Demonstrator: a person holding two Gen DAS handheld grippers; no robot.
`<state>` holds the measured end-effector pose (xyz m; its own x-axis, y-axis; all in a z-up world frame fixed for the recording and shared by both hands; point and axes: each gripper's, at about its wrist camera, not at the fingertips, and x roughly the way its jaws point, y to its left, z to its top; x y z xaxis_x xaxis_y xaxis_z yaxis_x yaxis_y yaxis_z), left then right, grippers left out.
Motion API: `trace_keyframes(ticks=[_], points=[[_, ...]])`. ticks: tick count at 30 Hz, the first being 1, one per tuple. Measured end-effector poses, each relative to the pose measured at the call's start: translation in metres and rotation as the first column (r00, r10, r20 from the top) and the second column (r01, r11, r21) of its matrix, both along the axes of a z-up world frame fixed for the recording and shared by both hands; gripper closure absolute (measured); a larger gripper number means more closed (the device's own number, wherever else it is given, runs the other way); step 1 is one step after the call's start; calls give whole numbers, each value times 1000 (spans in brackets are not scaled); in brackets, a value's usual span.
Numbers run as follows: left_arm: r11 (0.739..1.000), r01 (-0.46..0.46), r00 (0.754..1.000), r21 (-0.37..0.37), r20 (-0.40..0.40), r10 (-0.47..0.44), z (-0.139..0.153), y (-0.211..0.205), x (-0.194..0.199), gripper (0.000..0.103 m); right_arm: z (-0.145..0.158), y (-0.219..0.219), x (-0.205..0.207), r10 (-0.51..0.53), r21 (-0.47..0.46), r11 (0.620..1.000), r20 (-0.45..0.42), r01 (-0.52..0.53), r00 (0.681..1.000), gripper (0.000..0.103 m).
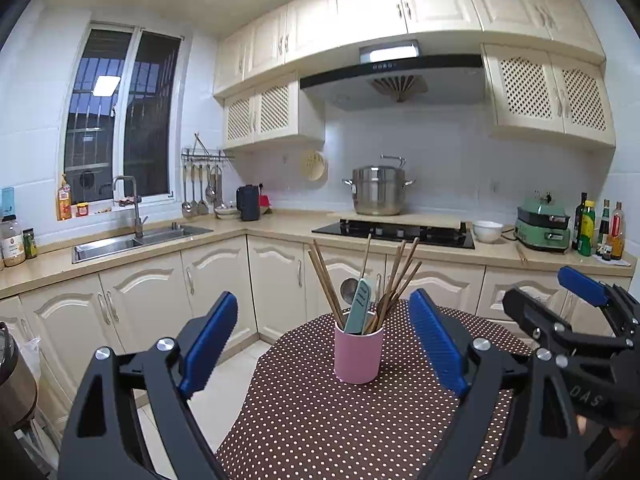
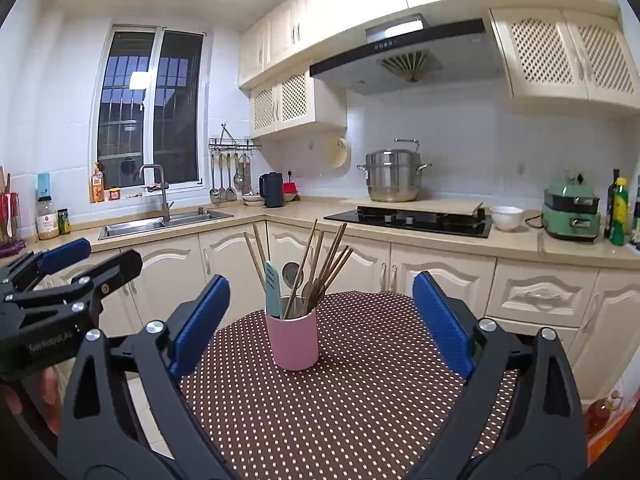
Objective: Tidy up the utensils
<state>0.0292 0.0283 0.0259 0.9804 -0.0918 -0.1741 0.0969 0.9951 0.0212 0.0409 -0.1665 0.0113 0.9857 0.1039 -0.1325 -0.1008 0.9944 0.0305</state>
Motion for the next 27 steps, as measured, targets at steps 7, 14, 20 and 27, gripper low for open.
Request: trace_keyframes(ticks=[7,14,20,27], points=[[1000,15,998,19,57,-16,11,-6,-33,15,9,-1,-32,1,5,1000,46,-1,999,8],[1000,14,995,26,94,-16,17,-8,-43,14,18,-4,-47,-5,10,1000,78,4,997,7],[1000,5,993,22,114,-8,22,-8,-44,14,20,-1,-53,-8,-2,1000,92,8,996,7],[1000,-7,993,7,117,7,20,-6,-40,14,21,1,-50,-4,-12,1000,90,6,996,7]])
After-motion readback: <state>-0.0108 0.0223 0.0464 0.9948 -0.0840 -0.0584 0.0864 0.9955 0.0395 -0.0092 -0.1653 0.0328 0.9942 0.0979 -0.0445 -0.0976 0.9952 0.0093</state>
